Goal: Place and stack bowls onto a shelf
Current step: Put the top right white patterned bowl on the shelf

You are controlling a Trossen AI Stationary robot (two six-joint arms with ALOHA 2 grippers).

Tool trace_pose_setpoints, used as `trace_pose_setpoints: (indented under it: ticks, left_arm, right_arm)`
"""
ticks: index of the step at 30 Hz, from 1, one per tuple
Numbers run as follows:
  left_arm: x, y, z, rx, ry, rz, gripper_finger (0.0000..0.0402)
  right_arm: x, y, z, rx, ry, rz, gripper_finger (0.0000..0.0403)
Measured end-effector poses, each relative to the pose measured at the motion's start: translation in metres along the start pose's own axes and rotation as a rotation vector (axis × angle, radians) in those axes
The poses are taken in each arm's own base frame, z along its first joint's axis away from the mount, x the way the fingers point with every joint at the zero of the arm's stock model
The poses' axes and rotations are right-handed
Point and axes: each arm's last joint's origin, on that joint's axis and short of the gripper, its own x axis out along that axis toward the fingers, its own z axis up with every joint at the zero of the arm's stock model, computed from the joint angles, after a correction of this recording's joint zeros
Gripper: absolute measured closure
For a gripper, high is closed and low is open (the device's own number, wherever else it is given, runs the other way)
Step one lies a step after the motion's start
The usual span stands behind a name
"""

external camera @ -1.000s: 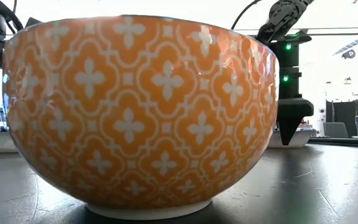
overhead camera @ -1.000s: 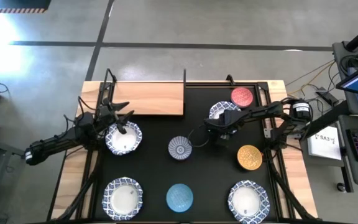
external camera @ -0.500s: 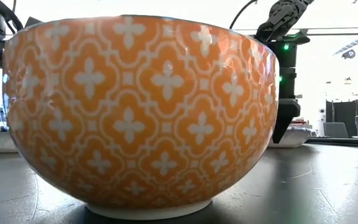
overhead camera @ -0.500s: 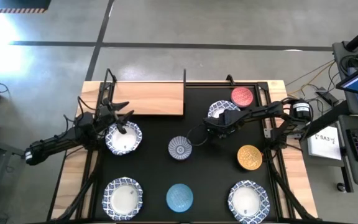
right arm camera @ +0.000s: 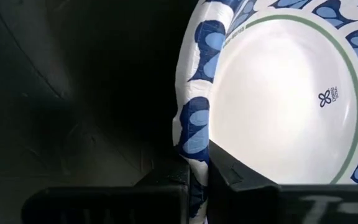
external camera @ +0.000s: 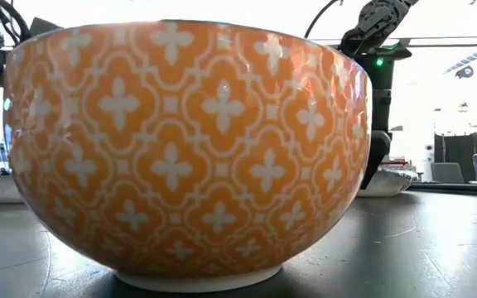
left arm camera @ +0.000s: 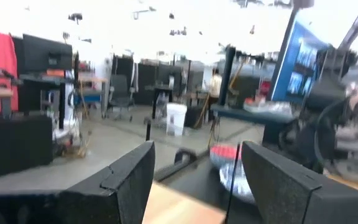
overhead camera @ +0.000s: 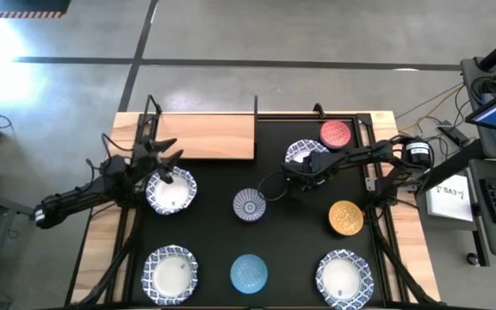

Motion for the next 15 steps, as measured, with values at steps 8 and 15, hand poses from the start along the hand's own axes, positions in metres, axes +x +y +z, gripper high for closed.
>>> trace_pose_setpoints:
  ticks: [8, 15]
  left_arm:
    - [0.0, -0.001, 0.009, -0.054, -0.093, -0.016, 0.0177]
    - [0.003, -0.006, 0.003, -0.114, -0.011, -0.168, 0.0177]
  right_arm:
    - [-0.003, 0.0, 0.0, -0.061, -0.009, 0.007, 0.0394]
    - [-0.016, -0.002, 0.004, -0.074, -0.02, 0.032, 0.0394]
